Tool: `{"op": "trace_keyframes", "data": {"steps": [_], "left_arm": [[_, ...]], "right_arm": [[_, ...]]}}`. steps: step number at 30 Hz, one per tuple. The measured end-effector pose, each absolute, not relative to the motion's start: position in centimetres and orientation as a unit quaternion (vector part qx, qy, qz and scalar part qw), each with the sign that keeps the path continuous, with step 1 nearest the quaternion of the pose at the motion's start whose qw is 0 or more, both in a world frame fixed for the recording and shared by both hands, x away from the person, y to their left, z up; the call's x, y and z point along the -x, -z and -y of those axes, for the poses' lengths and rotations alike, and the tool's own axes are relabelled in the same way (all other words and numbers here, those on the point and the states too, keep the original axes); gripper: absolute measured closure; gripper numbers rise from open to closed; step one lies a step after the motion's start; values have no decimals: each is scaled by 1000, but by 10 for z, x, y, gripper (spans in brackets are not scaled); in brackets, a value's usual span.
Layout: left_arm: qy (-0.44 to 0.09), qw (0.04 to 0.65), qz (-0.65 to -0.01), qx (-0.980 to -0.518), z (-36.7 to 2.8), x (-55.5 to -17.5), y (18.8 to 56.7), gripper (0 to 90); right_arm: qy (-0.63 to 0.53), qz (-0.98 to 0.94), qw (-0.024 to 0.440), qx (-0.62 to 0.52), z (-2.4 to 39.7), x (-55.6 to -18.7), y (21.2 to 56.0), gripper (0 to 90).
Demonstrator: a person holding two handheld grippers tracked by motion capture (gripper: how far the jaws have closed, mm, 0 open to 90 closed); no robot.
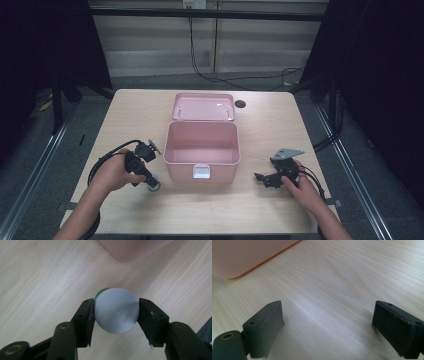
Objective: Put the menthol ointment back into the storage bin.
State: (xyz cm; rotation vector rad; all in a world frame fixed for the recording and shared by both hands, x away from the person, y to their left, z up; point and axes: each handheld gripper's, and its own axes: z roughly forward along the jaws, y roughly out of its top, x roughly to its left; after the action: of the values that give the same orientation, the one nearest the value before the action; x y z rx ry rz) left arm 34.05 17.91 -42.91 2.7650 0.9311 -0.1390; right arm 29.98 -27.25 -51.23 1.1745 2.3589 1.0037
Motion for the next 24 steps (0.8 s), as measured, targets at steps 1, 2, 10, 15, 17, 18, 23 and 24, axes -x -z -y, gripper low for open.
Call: {"op": "trace_keyframes", "data": {"steps": [1, 2, 10, 15, 17, 18, 23, 24], "left_arm": [[47, 109, -319, -940, -179, -341, 429, 492], [48, 109, -324, -938, -179, -341, 429, 493], [48, 106, -335, -935, -177, -342, 428, 499], [58, 97, -349, -930, -178, -343, 424, 500], [60, 97, -353, -929, -179, -343, 422, 500], [60, 93, -353, -929, -180, -343, 420, 500], [62, 86, -360, -927, -182, -344, 410, 500], [62, 86, -360, -927, -182, -344, 410, 500]], "right_arm": [[-351, -826, 160, -411, 272, -300, 512, 92], [-351, -826, 160, -411, 272, -300, 512, 92], [-352, -826, 160, -411, 273, -300, 512, 92], [-351, -826, 160, -411, 272, -300, 512, 92], [-352, -826, 160, -411, 272, -300, 512, 92], [-351, -826, 160, -411, 272, -300, 512, 92], [-351, -826, 160, -411, 272, -300, 512, 92], [-352, -826, 160, -411, 272, -300, 512, 92]]}}
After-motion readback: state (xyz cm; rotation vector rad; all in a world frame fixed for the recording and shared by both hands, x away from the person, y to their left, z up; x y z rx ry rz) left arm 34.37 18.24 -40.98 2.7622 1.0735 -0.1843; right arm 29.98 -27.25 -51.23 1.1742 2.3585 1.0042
